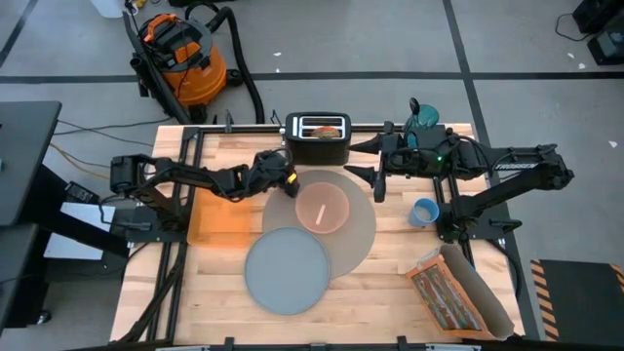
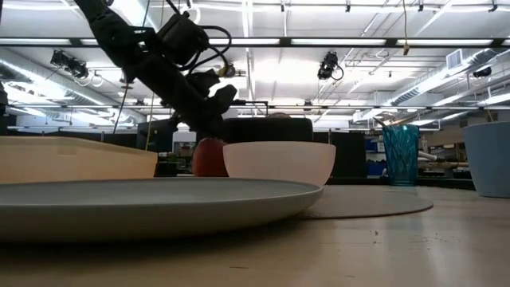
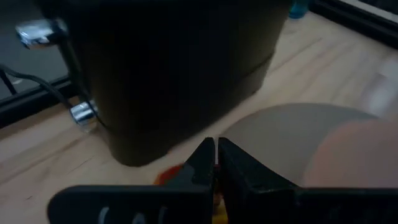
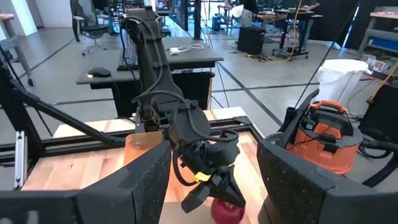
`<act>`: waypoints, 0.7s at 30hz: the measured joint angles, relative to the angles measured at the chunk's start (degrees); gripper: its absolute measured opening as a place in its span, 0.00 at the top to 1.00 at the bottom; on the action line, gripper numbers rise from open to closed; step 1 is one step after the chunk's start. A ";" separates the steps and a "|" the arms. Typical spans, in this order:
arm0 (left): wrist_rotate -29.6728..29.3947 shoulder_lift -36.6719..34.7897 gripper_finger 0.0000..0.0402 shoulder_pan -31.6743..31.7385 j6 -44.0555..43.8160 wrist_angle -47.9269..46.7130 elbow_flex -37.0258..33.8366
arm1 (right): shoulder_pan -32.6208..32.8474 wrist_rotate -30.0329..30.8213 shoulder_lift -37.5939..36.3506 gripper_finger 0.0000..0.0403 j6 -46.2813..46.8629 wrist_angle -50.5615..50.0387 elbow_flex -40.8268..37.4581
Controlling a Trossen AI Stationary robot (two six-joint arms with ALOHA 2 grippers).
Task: Arrange a breakfast setting
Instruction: Put the red apple to the top left of the orange bowl on the gray table mat
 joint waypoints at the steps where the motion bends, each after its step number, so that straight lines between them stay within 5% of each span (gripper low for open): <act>1: 0.54 0.00 0.95 -0.24 -0.24 -0.30 -0.08 | 0.00 0.00 0.00 0.39 0.05 0.00 0.00; 21: 1.40 -0.07 0.91 -1.77 -1.50 -1.62 -0.55 | 0.00 -0.02 0.00 0.38 0.27 -0.02 0.02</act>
